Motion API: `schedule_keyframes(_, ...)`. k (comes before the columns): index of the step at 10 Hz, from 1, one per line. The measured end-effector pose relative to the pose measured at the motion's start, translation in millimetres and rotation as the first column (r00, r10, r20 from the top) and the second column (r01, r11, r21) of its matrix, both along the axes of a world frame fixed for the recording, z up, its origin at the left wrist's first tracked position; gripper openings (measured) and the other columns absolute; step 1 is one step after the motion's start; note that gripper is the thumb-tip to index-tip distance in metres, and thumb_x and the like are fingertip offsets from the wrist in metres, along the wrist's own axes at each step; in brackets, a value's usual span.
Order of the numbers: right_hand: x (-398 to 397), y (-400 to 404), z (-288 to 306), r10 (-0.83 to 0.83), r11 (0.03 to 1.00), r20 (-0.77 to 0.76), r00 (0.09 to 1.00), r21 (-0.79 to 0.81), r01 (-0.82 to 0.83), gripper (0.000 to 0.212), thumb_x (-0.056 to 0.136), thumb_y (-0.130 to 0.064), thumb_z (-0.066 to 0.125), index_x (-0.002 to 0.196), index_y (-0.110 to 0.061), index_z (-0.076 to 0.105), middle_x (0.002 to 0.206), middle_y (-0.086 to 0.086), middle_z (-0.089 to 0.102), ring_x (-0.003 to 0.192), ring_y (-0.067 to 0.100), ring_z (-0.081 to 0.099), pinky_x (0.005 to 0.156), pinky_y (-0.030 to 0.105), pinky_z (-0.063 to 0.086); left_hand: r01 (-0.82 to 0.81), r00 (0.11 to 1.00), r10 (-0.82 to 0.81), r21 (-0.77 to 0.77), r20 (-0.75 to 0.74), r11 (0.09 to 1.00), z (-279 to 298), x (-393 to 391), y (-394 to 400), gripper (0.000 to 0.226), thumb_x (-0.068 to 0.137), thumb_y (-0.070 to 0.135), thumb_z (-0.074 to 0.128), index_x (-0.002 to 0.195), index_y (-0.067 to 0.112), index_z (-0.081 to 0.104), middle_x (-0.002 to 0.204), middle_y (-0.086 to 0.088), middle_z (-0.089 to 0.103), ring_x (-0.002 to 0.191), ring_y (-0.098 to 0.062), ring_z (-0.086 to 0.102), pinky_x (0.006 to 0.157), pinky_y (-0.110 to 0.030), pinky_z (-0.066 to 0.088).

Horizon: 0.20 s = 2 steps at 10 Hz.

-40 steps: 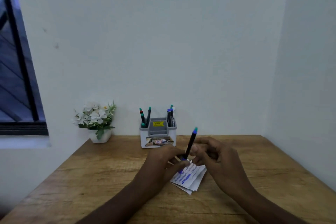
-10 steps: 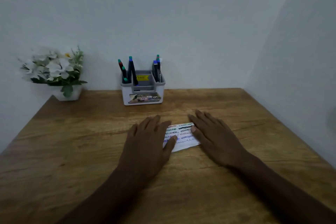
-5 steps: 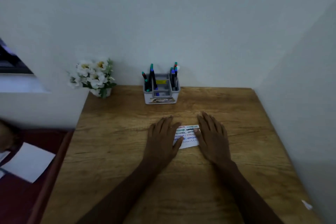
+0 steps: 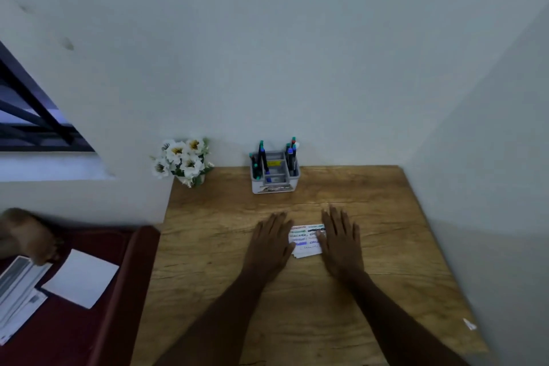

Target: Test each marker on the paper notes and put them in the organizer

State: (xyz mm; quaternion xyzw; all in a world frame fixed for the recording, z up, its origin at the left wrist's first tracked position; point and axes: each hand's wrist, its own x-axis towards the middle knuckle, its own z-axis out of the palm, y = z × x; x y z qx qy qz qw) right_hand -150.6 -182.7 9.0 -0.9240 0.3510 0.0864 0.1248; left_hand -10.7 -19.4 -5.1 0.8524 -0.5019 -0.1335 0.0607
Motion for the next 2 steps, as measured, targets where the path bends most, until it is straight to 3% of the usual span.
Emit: schedule_keyframes(2,-1,13,24,-0.073,0.997,0.009,0.997,0.006,0.073,0.072,0.114,-0.049,0.033,0.172,-0.022,0.001,0.182,0.009,-0.003,0.168,0.029,-0.001,0.135,0.054,0.008,-0.035,0.998,0.036,-0.011,0.057,0.999,28,30,38,0.072,0.108,0.045,0.037,0.167,0.012,0.011,0.175,-0.008,0.010,0.161,-0.024,0.009,0.130,-0.047,0.012)
